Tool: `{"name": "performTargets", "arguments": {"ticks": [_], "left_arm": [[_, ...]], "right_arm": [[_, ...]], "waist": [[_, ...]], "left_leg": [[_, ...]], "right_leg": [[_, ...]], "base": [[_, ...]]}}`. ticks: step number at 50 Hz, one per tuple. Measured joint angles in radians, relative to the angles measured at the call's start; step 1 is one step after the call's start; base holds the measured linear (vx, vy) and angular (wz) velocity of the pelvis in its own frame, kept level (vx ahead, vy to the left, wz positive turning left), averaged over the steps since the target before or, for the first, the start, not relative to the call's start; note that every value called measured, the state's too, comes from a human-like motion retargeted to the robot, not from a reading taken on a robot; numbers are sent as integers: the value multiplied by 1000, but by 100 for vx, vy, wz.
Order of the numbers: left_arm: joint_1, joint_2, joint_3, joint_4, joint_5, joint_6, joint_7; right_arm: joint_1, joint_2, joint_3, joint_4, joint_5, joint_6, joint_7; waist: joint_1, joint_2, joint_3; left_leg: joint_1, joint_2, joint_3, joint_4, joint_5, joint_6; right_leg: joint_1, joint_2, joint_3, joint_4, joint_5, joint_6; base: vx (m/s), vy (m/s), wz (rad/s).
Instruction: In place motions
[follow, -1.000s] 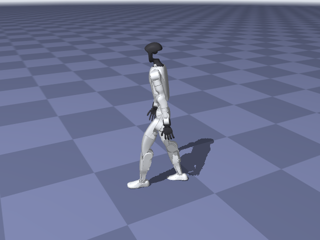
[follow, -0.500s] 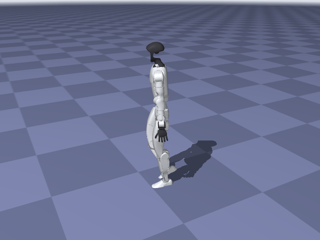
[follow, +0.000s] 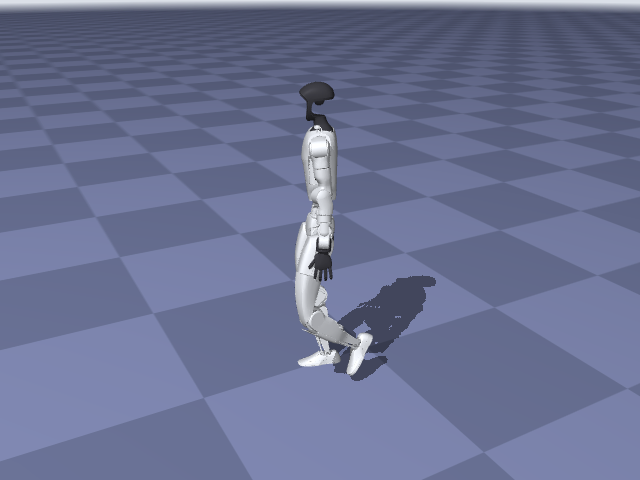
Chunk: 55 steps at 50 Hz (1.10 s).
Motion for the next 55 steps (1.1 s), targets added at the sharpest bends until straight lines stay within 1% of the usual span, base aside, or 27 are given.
{"name": "performTargets", "arguments": {"ticks": [3,6,10,12,13,15,17,18,19,21,23,25,27,28,30,35,38,40,41,42,44,45,47,48,50,53,55], "left_arm": [[24,-7,29,2,-41,-17,10],[50,-7,63,27,-54,-16,13],[82,1,90,80,-38,-14,11],[105,3,101,98,-13,-14,17],[119,6,105,106,0,-13,20],[141,13,109,126,22,-3,21],[143,16,116,148,29,17,24],[139,17,124,154,29,26,23],[139,15,129,156,24,29,18],[137,13,136,150,2,28,2],[119,17,137,141,-28,25,-9],[87,22,130,130,-60,20,-14],[49,22,99,128,-88,17,-9],[26,29,83,131,-97,17,-7],[-20,51,53,133,-94,15,-5],[-86,97,-57,74,-53,-6,-52],[-124,129,-105,35,-30,-20,-62],[-145,138,-123,16,-16,-31,-58],[-150,138,-131,11,-16,-36,-57],[-153,137,-138,6,-18,-40,-58],[-147,127,-143,2,-23,-44,-67],[-138,118,-142,0,-22,-46,-70],[-123,96,-118,-6,-13,-41,-88],[-111,80,-108,-3,-9,-40,-90],[-70,50,-73,4,10,-41,-93],[0,11,-47,33,35,-42,-65],[12,11,-56,61,23,-46,-49]], "right_arm": [[-47,-1,54,-32,-66,-12,-8],[-86,-6,117,-84,-146,-20,-3],[-139,-14,171,-142,-239,-24,8],[-150,-11,186,-161,-263,-28,6],[-152,-8,193,-165,-267,-30,5],[-140,0,188,-172,-270,-30,3],[-113,12,165,-174,-255,-32,8],[-100,17,149,-170,-241,-32,15],[-85,20,133,-162,-228,-31,23],[-56,28,104,-140,-202,-26,36],[-46,36,92,-114,-175,-27,34],[-55,34,102,-90,-155,-26,31],[-56,26,103,-86,-166,-21,27],[-54,23,103,-91,-177,-22,27],[-46,24,102,-105,-188,-29,26],[6,21,91,-121,-193,-46,5],[16,21,70,-84,-166,-41,14],[19,20,52,-52,-146,-35,27],[24,19,41,-39,-140,-30,30],[30,17,31,-25,-136,-23,32],[48,13,16,-5,-134,-5,33],[64,12,10,0,-136,4,33],[68,8,-11,0,-160,53,38],[76,6,-21,0,-170,68,34],[97,2,-35,0,-177,86,23],[126,-4,-58,0,-149,95,10],[115,-1,-71,0,-114,93,6]], "waist": [[8,-17,-37],[50,11,-49],[125,87,-23],[147,87,-25],[147,83,-27],[147,81,-47],[157,90,-82],[168,95,-94],[177,98,-98],[192,103,-86],[196,123,-55],[192,157,-31],[180,172,-32],[176,165,-28],[124,166,-23],[12,132,-35],[-27,81,-24],[-42,62,-14],[-50,69,-15],[-52,75,-19],[-43,81,-36],[-55,78,-45],[-72,86,-76],[-84,89,-97],[-115,86,-132],[-124,64,-158],[-97,38,-142]], "left_leg": [[-188,-109,-8,-157,28,-28],[-276,-165,-61,-483,69,-176],[-277,-154,-170,-986,94,-392],[-295,-139,-177,-1104,65,-501],[-294,-140,-173,-1129,56,-518],[-291,-152,-217,-1091,61,-467],[-288,-153,-198,-1049,138,-434],[-281,-167,-273,-1044,196,-424],[-267,-167,-303,-1025,209,-406],[-226,-159,-350,-975,170,-361],[-173,-120,-394,-941,111,-342],[-103,-52,-302,-950,65,-326],[-56,-55,-255,-960,14,-303],[-38,-75,-250,-962,-6,-289],[-13,-83,-263,-974,-31,-278],[78,-144,-258,-1027,-90,-243],[152,-216,-259,-1038,-141,-211],[210,-246,-254,-1044,-179,-195],[237,-243,-251,-1047,-197,-193],[263,-240,-242,-1049,-213,-192],[307,-242,-218,-1046,-231,-195],[328,-249,-227,-1039,-233,-195],[330,-246,-233,-1007,-206,-204],[333,-243,-231,-988,-179,-208],[342,-241,-200,-926,-89,-194],[259,-181,-137,-638,110,-90],[164,-148,-121,-379,185,-6]], "right_leg": [[10,-51,-32,-24,-19,31],[40,-12,-12,-34,-41,40],[137,95,50,-42,-78,37],[188,87,64,-45,-95,55],[210,75,65,-38,-101,74],[234,75,74,-13,-87,102],[240,82,74,22,-36,135],[245,83,68,46,4,153],[250,73,54,86,56,175],[244,51,0,214,190,212],[193,43,-72,417,321,221],[103,43,-136,634,427,221],[16,-4,-159,754,379,207],[-28,-50,-187,794,354,166],[-115,-72,-248,821,318,135],[-288,64,-185,513,229,139],[-328,65,-144,198,170,17],[-344,41,-194,5,116,-103],[-345,42,-241,-67,59,-137],[-345,46,-280,-129,7,-161],[-334,57,-327,-176,-51,-162],[-325,49,-357,-164,-53,-151],[-349,54,-335,-82,-15,-220],[-352,54,-315,-73,36,-230],[-342,49,-196,-45,118,-182],[-280,20,-75,6,77,-101],[-210,-21,-125,8,55,-73]], "base": [[55,3,16],[71,-7,-56],[69,-4,-111],[94,5,-88],[97,11,-50],[104,12,-31],[101,16,-34],[94,16,-43],[92,16,-44],[100,5,-44],[91,-4,-55],[58,3,-67],[59,22,-59],[66,17,-37],[60,3,31],[64,-8,49],[61,-13,21],[56,-12,5],[78,-19,-7],[89,-24,-41],[87,-24,-42],[91,-28,-3],[85,-28,2],[83,-26,14],[100,-32,28],[96,-31,-1],[70,-30,-62]]}}
